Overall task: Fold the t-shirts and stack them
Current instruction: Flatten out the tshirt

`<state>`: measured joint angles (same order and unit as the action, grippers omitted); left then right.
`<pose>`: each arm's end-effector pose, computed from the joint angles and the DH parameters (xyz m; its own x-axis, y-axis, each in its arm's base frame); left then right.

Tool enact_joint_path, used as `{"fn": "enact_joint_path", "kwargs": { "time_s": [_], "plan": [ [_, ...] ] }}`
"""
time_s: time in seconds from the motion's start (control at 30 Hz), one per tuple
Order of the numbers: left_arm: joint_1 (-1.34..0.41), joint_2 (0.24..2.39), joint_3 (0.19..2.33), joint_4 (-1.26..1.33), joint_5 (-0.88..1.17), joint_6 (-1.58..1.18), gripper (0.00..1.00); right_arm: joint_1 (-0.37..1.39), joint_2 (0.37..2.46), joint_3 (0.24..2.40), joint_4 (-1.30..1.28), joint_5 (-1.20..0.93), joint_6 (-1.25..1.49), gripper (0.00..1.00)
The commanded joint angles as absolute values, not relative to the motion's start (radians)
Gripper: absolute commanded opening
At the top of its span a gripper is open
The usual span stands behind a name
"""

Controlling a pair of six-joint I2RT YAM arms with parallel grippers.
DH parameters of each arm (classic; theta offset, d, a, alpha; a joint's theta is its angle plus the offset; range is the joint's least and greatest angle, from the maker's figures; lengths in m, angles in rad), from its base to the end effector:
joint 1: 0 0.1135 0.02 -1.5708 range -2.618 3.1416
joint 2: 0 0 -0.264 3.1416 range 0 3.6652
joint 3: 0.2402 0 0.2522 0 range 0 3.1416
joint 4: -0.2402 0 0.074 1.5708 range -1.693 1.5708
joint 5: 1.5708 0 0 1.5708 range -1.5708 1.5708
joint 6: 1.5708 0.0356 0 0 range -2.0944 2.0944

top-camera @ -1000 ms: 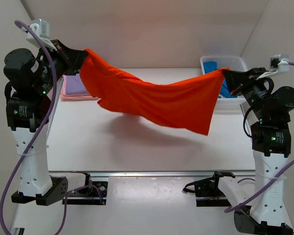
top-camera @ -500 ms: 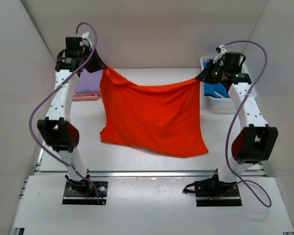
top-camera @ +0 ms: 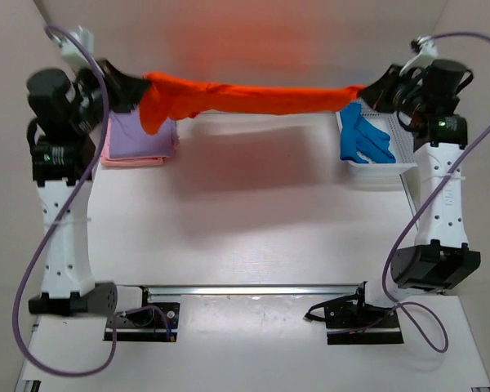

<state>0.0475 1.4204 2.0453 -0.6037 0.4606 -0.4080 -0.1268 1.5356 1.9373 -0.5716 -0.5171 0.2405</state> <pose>0.2503 -0.0039 0.5687 -0.1398 -0.3625 -0.9215 0.3768 0.8411 -0.3880 0.3158 -0.0225 0.5106 -0.2518 0.2408 -0.9373 -0.3227 0.8922 0.3159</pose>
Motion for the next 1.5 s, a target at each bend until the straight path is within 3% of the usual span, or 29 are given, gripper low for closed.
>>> {"fn": "enact_joint_path", "kwargs": {
  "time_s": [0.0,0.07,0.23,0.47,0.87,1.17,1.47],
  "plan": [
    [0.011,1.303,1.681,-0.603,0.489,-0.4,0.0,-0.132,1.516,1.714,-0.569,-0.609,0.248,0.0],
    [-0.041,1.134,1.368,-0.545,0.502,-0.423,0.0,-0.153,1.456,1.564,-0.533,-0.641,0.262,0.0],
    [-0.149,0.855,0.845,-0.554,0.445,-0.463,0.0,-0.138,1.297,1.098,-0.479,-0.64,0.295,0.0],
    [-0.147,0.664,0.462,-0.617,0.425,-0.543,0.0,-0.043,1.207,0.724,-0.5,-0.448,0.356,0.0],
    [-0.112,0.646,0.503,-0.689,0.329,-0.506,0.0,-0.138,1.144,0.543,-0.571,-0.382,0.342,0.0],
    [-0.074,0.709,0.661,-0.664,0.299,-0.479,0.0,-0.164,1.117,0.638,-0.647,-0.452,0.298,0.0],
    [-0.124,0.663,0.942,-0.73,0.253,-0.483,0.0,-0.117,0.943,0.862,-0.778,-0.436,0.287,0.0]
  ]
}}
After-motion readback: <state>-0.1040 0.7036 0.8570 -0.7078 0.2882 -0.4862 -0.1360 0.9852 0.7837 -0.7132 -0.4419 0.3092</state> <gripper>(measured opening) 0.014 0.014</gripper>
